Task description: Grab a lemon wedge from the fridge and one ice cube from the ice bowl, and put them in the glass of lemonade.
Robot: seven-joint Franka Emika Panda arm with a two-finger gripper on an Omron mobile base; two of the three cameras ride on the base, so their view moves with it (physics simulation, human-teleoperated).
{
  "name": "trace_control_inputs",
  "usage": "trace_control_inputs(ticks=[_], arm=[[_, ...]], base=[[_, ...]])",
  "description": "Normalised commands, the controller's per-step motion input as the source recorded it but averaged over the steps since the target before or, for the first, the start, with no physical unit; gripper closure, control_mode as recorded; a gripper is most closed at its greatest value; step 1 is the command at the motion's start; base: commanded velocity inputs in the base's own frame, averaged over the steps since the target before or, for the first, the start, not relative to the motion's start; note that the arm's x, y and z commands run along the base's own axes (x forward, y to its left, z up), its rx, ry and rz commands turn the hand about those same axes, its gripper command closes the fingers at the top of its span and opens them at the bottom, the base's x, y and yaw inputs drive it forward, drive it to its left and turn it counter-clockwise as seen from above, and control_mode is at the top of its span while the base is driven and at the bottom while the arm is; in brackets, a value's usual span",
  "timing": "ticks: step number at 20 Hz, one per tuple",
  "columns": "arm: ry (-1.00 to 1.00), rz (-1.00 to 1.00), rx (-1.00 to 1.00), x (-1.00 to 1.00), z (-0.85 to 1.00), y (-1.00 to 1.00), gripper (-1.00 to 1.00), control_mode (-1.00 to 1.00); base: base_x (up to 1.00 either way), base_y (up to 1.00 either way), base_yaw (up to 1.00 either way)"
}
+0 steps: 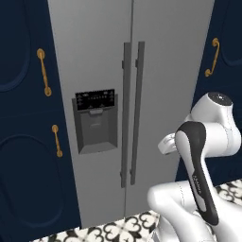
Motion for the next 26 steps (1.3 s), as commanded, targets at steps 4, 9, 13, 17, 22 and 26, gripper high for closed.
trace_control_inputs(ticks=[4, 9, 13, 17, 22, 26], arm=[[0.0, 0.0, 0.0, 0.0, 0.0, 0.0, -1.0, 1.0], [0.0, 0.0, 0.0, 0.0, 0.0, 0.0, -1.0, 1.0], [0.0, 0.0, 0.0, 0.05, 0.0, 0.0, -1.0, -1.0], [-0.02, -0.16, 0.02, 0.63, 0.23, 0.02, -1.0, -1.0], [-0.12, -0.19, 0.05, 0.67, 0.69, 0.14, -1.0, -1.0], [-0.17, -0.05, 0.01, 0.32, 1.0, 0.0, -1.0, -1.0]], base=[[-0.21, -0.14, 0.0], [0.02, 0.0, 0.0], [0.02, 0.0, 0.0], [0.0, 0.0, 0.0], [0.0, 0.0, 0.0], [0.0, 0.0, 0.0]])
